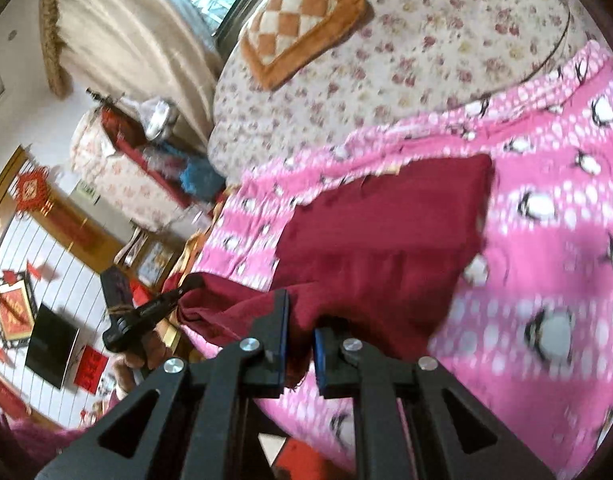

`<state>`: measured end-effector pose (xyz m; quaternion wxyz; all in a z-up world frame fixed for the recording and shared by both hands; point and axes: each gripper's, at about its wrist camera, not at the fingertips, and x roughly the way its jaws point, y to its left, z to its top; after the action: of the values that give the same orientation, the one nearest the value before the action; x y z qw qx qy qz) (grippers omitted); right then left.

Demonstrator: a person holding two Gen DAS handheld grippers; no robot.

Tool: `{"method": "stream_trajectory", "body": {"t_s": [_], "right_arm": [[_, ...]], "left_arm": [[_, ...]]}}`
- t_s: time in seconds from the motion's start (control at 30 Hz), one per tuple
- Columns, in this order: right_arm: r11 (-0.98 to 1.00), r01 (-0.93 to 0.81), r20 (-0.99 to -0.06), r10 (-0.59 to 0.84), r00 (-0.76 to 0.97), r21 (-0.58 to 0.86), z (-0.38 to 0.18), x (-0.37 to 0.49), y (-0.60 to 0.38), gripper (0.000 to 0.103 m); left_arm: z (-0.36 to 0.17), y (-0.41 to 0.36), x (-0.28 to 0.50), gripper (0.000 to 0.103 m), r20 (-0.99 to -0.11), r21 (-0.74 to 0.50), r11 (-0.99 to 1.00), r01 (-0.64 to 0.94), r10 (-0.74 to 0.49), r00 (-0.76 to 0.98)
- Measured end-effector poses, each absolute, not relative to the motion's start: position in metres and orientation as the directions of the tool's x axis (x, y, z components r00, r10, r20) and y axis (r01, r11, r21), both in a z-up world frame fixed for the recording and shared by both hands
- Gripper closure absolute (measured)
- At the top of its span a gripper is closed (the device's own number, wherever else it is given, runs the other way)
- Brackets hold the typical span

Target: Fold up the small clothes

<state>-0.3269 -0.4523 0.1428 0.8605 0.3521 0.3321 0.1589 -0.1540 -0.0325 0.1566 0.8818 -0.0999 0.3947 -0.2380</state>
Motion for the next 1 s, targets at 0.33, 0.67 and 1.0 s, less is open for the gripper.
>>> {"method": "stream_trajectory", "body": {"t_s": [0.33, 0.67, 1.0], "right_arm": [[0.760, 0.082, -0.548, 0.385, 0.742, 0.645, 0.130, -0.263, -0.489, 0.093], [0.793, 0.162, -0.613, 0.306, 0.728, 0.588, 0.109, -0.199, -0.511, 0.093], [0.804, 0.210, -0.668, 0.282, 0.688, 0.556, 0.078, -0.147, -0.524, 0.093]], "left_arm": [[0.142, -0.083, -0.092, 0.103, -0.697, -0.308, 0.889, 0.340, -0.454, 0.556], [0.125, -0.112, -0.043, 0.103, -0.733, -0.275, 0.905, 0.325, -0.416, 0.538], [0.093, -0.128, 0.006, 0.103, -0.770, -0.296, 0.908, 0.295, -0.410, 0.489]]}}
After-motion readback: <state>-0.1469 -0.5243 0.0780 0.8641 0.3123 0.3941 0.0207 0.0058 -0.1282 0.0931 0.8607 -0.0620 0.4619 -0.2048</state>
